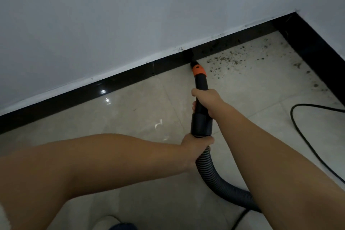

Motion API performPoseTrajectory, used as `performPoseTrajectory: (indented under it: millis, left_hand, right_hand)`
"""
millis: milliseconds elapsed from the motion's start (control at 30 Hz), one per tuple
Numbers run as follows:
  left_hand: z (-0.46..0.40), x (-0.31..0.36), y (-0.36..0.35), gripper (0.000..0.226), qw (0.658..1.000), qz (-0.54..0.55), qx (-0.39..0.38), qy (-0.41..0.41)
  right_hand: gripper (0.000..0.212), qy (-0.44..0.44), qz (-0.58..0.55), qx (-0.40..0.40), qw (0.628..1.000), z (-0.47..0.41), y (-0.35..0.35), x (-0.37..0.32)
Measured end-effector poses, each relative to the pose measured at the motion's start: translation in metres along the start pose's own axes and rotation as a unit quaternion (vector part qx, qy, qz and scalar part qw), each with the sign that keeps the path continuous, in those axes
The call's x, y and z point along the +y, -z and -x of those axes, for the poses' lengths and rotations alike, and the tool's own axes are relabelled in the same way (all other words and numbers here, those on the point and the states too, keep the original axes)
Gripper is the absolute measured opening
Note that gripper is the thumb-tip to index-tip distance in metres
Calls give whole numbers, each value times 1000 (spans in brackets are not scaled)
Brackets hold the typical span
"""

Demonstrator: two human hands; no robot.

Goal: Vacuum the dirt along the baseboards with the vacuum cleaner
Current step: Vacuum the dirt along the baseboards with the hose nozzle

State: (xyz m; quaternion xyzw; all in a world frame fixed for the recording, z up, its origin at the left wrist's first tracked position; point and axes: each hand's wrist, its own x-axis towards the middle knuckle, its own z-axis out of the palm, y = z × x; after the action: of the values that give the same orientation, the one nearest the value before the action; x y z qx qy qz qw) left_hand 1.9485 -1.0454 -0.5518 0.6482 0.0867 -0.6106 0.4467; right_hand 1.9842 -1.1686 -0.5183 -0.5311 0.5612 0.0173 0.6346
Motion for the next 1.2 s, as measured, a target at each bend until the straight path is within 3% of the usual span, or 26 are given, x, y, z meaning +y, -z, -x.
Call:
performPoseTrajectory:
  millis: [133,400,667,767,933,1067,1200]
  left_hand:
    - [12,-39,-26,17,1000,10,-2,23]
    - [28,-82,-67,19,998,-55,-38,0]
    - [25,-58,-64,12,999,-16,9,-32]
    - [19,-47,-65,27,998,-32,32,-50]
    - [14,-45,-74,24,999,-20,7,-32]
    - [7,-41,-69,34,1000,8,18,-24]
    - [1,-39,-65,25,999,10,28,-22]
  right_hand:
    - [12,-10,23,-30,999,19,19,32]
    - [13,-25,-47,43,998,41,78,88]
    - [15,-2,-42,17,999,30,64,63]
    - [16,-2,-58,37,998,23,65,55]
    - [16,-9,-44,37,998,18,73,50]
    - [12,0,-18,2,1000,15,62,43]
    - [13,4,-16,6,1000,10,56,40]
